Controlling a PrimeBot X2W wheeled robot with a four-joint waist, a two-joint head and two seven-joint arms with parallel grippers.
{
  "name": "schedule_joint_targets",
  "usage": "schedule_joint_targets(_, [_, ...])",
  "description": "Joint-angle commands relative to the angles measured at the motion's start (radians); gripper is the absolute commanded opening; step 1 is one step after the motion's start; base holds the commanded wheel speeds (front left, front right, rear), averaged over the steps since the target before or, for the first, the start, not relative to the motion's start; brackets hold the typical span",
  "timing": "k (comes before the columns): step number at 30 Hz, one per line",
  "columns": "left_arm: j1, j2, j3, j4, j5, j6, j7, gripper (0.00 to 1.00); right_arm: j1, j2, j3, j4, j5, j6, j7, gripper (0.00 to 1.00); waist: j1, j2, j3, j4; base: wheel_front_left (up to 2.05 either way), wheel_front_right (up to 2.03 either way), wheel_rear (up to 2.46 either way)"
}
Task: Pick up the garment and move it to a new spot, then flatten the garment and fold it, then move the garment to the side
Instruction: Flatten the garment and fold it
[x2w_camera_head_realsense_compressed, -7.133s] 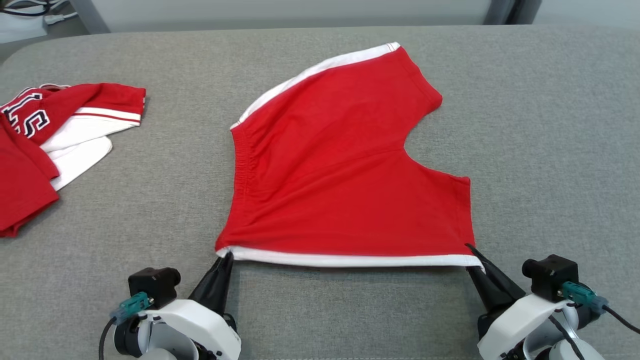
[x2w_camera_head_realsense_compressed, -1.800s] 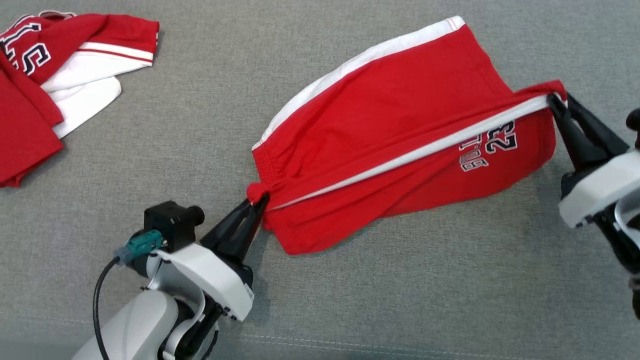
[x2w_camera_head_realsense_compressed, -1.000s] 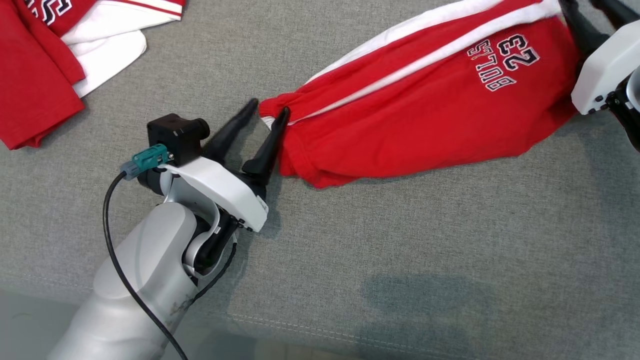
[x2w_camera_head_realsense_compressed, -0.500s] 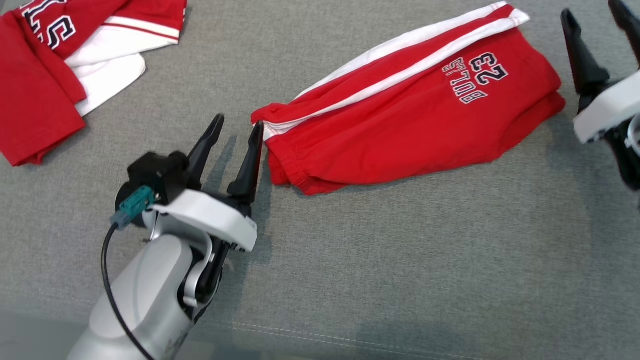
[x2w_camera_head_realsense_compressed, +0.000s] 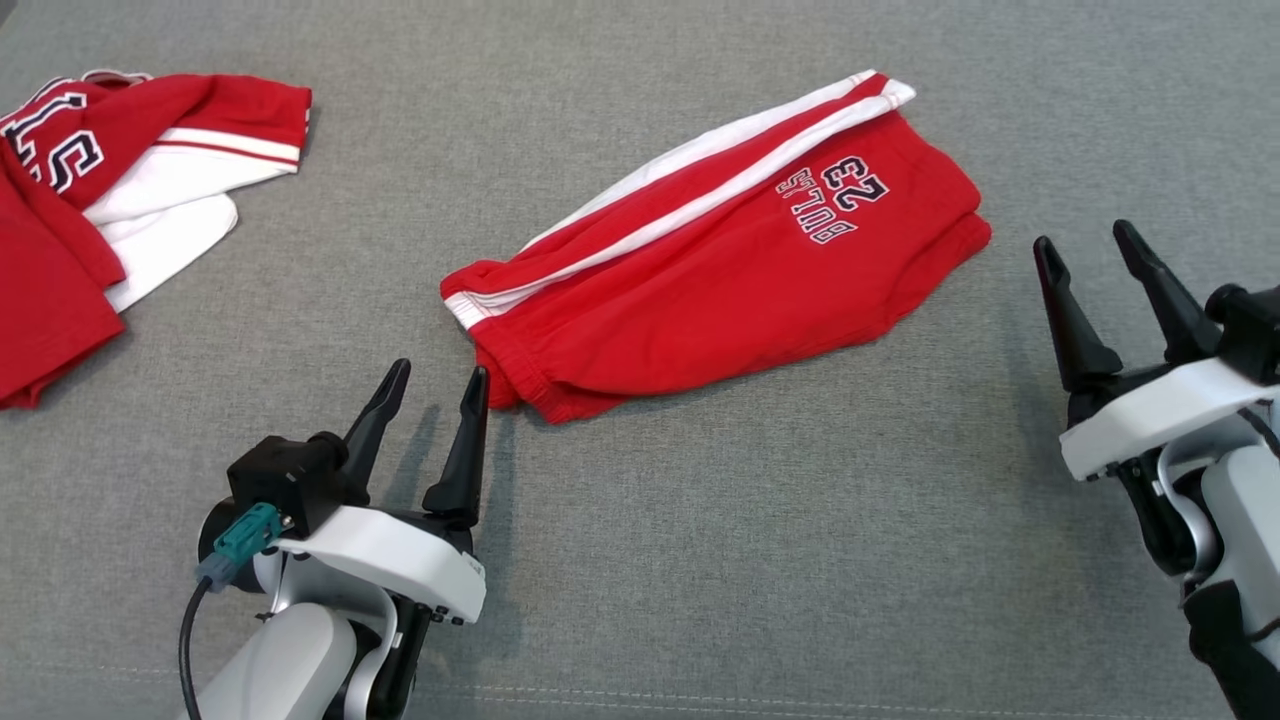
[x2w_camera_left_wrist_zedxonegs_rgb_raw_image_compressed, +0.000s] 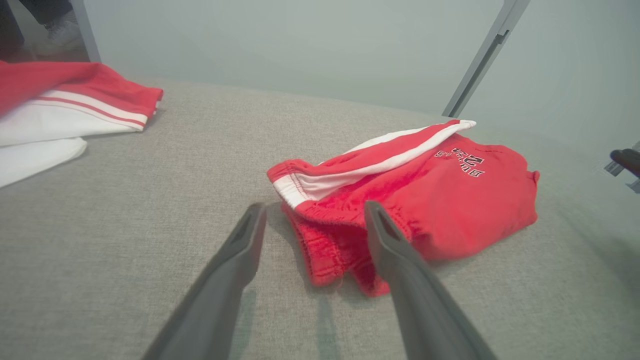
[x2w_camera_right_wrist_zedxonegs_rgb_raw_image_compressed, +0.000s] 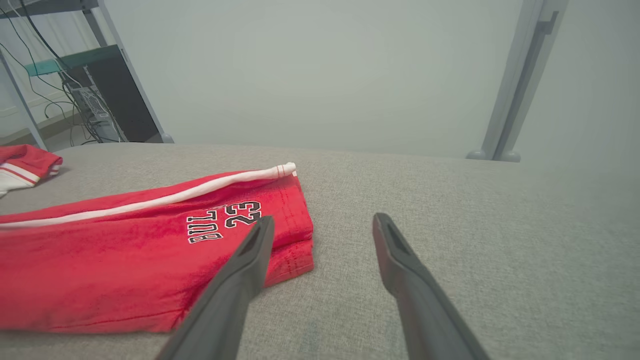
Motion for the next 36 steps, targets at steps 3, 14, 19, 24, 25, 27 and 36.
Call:
schedule_joint_targets(3, [0.006,0.039,0.045,-0.049,-0.007,0.020,0.007,1.00,0.049,0.010,-0.017,-0.057,-0.025,-0.003,-0.011,1.00,0.0000,0.0000,-0.012,-0.012,0.00,0.00,0.00])
schedule_joint_targets(14, [-0.054,0.031,0.029,-0.056,-0.038,-0.015,0.067,1.00,-0.019,0.001,-0.029,-0.097,-0.038,-0.003,0.091,1.00,0.0000,0.0000,0.025,0.010,0.00,0.00,0.00])
schedule_joint_targets(19, [-0.134,-0.014,0.029,0.006,-0.093,-0.073,0.096,1.00,-0.134,-0.014,0.034,-0.029,-0.017,-0.003,0.147,1.00,0.0000,0.0000,0.056,0.030,0.00,0.00,0.00])
schedule_joint_targets(24, [-0.205,-0.064,0.030,0.102,-0.142,-0.120,0.122,1.00,-0.231,-0.014,0.108,0.086,0.011,-0.003,0.188,1.00,0.0000,0.0000,0.083,0.043,0.00,0.00,0.00])
schedule_joint_targets(25, [-0.214,-0.071,0.028,0.124,-0.148,-0.128,0.127,1.00,-0.246,-0.010,0.121,0.108,0.021,-0.003,0.191,1.00,0.0000,0.0000,0.086,0.045,0.00,0.00,0.00])
schedule_joint_targets(27, [-0.222,-0.080,0.026,0.144,-0.158,-0.138,0.130,1.00,-0.259,-0.009,0.136,0.134,0.026,-0.003,0.198,1.00,0.0000,0.0000,0.089,0.046,0.00,0.00,0.00])
schedule_joint_targets(36, [-0.265,-0.130,0.017,0.285,-0.201,-0.180,0.155,1.00,-0.358,0.012,0.286,0.286,0.116,-0.003,0.223,1.00,0.0000,0.0000,0.114,0.049,0.00,0.00,0.00])
